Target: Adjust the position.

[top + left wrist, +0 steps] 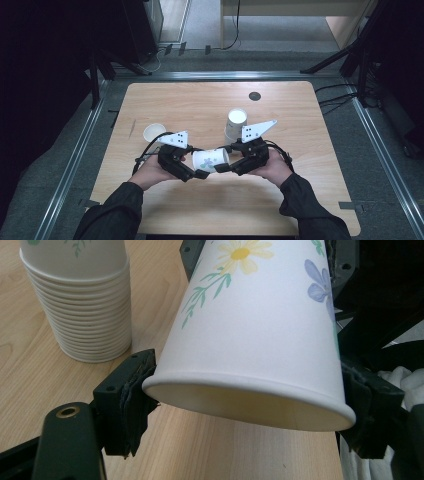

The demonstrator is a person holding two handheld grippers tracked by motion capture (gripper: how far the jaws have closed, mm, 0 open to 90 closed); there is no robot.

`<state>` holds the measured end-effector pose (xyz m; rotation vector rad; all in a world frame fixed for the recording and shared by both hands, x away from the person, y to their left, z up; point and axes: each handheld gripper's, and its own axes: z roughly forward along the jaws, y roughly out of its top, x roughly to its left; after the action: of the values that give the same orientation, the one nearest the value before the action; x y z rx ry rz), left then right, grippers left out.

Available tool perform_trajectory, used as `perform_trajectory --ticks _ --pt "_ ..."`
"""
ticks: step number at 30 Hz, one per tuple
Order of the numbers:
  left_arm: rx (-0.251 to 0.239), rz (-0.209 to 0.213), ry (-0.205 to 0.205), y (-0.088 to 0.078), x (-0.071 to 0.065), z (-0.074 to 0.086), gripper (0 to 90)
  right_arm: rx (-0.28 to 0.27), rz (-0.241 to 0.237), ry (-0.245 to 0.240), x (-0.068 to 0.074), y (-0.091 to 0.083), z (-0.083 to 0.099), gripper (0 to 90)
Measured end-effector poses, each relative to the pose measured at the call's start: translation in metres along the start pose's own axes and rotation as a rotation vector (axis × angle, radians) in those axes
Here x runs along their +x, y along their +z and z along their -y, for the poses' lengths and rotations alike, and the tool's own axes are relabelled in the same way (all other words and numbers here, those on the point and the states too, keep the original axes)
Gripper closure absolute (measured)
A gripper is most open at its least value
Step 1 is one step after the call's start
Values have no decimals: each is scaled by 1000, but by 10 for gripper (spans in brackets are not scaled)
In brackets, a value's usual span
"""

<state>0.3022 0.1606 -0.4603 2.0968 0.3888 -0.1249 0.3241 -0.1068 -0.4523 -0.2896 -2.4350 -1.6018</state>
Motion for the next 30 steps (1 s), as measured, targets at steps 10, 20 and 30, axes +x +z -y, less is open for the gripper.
perform_trajectory --ticks 10,20,30 --pt "1 -2 10 0 -1 0 218 3 -7 -1 0 0 0 344" --pt "-5 -8 10 -3 -1 -1 220 2 -5 2 0 0 1 294" --pt "14 -14 7 -14 0 -5 220 14 16 11 -1 -5 4 271"
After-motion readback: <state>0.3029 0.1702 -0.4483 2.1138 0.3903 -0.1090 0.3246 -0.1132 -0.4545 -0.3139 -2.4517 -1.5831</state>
